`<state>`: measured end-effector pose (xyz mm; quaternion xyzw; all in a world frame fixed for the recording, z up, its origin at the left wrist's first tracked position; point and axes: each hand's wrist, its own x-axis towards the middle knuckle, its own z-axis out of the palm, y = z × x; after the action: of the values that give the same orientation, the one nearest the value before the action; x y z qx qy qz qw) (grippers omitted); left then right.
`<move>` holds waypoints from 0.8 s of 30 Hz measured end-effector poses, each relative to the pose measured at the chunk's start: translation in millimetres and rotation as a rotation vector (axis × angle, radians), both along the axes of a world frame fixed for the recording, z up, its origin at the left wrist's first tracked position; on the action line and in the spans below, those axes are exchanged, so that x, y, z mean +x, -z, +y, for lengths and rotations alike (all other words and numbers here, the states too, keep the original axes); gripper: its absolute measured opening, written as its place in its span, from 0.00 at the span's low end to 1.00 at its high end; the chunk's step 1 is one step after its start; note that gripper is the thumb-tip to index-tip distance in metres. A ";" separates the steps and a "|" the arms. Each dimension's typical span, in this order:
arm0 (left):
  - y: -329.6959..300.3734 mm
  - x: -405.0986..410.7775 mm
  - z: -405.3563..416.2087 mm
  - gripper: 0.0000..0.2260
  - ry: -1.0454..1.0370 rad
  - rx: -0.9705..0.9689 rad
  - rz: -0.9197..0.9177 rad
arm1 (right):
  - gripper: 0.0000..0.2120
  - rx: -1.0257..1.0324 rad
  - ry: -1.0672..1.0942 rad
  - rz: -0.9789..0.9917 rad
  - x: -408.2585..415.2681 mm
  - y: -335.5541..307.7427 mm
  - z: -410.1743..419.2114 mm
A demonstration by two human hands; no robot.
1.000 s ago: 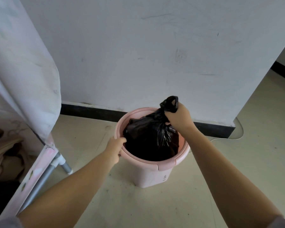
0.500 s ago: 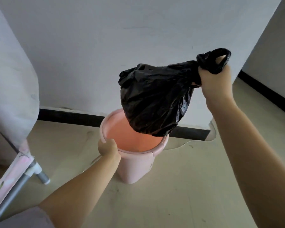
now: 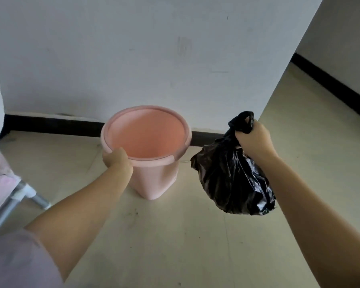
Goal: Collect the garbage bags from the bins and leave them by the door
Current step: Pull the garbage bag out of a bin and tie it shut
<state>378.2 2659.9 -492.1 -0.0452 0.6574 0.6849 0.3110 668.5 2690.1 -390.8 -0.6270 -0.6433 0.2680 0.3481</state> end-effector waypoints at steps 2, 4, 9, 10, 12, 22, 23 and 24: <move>8.7 -7.4 3.4 0.25 0.027 -0.001 -0.001 | 0.05 -0.083 -0.049 -0.055 -0.4 25.4 3.2; 30.3 -22.1 9.7 0.26 0.080 -0.010 -0.005 | 0.07 -0.149 -0.091 -0.091 -2.2 46.8 2.9; -13.6 -1.6 -21.5 0.16 0.265 -0.124 0.004 | 0.07 -0.282 -0.201 -0.143 -5.7 83.1 2.4; -18.9 3.7 -28.8 0.18 0.291 -0.165 0.028 | 0.05 -0.302 -0.224 -0.162 -6.5 87.5 3.1; -20.9 15.1 -47.1 0.21 0.304 -0.224 0.062 | 0.04 -0.323 -0.269 -0.177 -9.7 90.4 4.6; -66.7 150.6 -49.0 0.07 0.953 -0.041 0.229 | 0.41 -0.640 -0.570 -0.294 34.4 24.4 0.2; -70.0 161.3 -45.1 0.06 1.086 -0.071 0.284 | 0.42 -0.639 -0.574 -0.317 41.2 17.9 -3.1; -68.5 168.3 -43.1 0.13 1.203 -0.103 0.352 | 0.41 -0.643 -0.583 -0.319 47.2 11.8 -7.4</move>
<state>546.5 2616.8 -423.7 0.4312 0.6412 0.3547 0.5264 715.7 2682.7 -402.7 -0.5296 -0.7225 0.4407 -0.0570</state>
